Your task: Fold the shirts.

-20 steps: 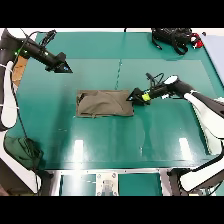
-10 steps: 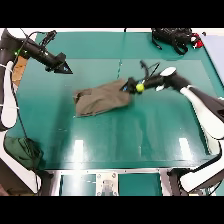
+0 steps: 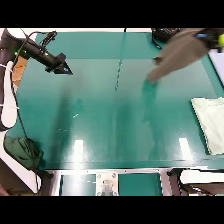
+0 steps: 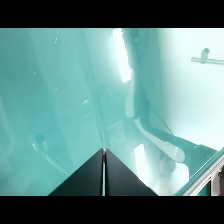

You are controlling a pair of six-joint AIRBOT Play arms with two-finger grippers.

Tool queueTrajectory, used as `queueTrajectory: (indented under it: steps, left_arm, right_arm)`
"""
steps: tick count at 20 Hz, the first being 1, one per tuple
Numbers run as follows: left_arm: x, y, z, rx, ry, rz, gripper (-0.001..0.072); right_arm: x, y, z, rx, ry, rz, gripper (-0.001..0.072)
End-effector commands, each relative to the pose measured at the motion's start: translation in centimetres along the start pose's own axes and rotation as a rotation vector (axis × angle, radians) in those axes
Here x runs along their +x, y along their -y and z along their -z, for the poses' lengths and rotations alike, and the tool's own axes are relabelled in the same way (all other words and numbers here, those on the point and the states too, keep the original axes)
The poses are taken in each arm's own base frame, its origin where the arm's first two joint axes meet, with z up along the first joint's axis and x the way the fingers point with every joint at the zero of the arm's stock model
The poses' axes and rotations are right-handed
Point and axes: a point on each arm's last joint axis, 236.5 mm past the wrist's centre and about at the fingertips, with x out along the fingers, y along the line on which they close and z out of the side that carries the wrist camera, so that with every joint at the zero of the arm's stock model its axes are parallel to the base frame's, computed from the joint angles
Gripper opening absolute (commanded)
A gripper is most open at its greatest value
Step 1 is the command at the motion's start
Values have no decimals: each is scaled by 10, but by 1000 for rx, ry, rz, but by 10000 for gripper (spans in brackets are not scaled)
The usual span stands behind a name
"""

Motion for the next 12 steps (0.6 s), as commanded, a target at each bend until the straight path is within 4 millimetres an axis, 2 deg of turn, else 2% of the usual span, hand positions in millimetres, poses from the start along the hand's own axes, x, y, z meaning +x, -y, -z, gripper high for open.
queueTrajectory:
  steps: [1, 4, 6, 9, 11, 12]
  left_arm:
    - [-1, 3, -1, -1, 3, 10, 28]
    - [-1, 9, -3, 2, 12, 37, 28]
    - [-1, 11, -4, 2, 17, 45, 28]
    - [-1, 11, -6, -2, 24, 44, 28]
    - [-1, 11, -5, -2, 23, 44, 28]
    - [-1, 11, -5, -2, 23, 44, 28]
  right_arm:
    - [-86, 85, -49, 134, 197, 177, 24]
    - [-143, 154, -64, 271, 331, 310, 24]
    - [-162, 189, -56, 377, 362, 346, 24]
    - [-159, 221, -34, 476, 337, 362, 24]
    - [-150, 224, -32, 487, 335, 354, 24]
    - [-147, 218, -40, 476, 356, 335, 24]
